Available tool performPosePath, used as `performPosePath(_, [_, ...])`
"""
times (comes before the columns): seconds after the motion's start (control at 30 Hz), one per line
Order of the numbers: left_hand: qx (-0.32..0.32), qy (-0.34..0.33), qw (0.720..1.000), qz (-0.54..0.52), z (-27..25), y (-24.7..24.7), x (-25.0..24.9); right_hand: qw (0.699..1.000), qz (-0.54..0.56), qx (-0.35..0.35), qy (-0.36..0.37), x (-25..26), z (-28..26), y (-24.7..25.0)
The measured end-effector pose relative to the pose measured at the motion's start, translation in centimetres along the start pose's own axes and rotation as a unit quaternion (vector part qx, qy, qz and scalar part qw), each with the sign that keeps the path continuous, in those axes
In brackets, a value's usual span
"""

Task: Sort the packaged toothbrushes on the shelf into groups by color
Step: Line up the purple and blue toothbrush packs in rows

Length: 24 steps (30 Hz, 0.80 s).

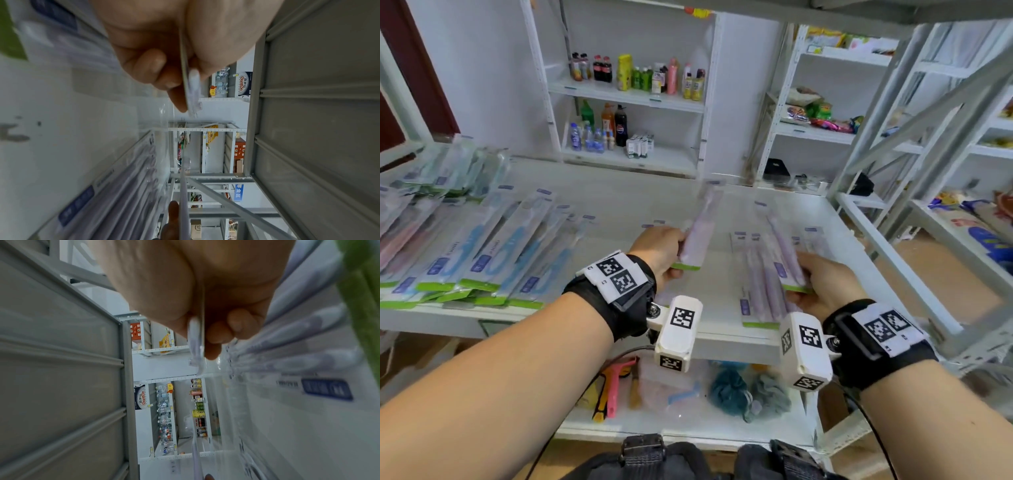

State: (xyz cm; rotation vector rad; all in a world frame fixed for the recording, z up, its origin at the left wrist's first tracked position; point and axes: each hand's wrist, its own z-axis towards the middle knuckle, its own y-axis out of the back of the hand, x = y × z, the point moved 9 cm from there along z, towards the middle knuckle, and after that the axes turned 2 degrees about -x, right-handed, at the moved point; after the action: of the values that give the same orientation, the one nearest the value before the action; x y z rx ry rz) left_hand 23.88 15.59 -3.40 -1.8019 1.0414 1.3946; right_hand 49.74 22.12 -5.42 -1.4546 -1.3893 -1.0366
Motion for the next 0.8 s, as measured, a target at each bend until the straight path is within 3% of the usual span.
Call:
performPosePath(0.1, [0.029,0.018,0.999,-0.005,0.0,-2.3,0.6,1.0,-0.012,0.026,0.01,0.3,0.0,1.8])
performPosePath(0.5, [0.127,0.014,0.988,0.09,-0.3,-9.0,2.0,0.991,-0.125,-0.017,0.044,2.2,2.6,9.6])
performPosePath(0.8, [0.145,0.015,0.985,0.097,-0.6,-11.8,3.0,0.939,-0.331,0.007,0.091,2.6,3.6,9.3])
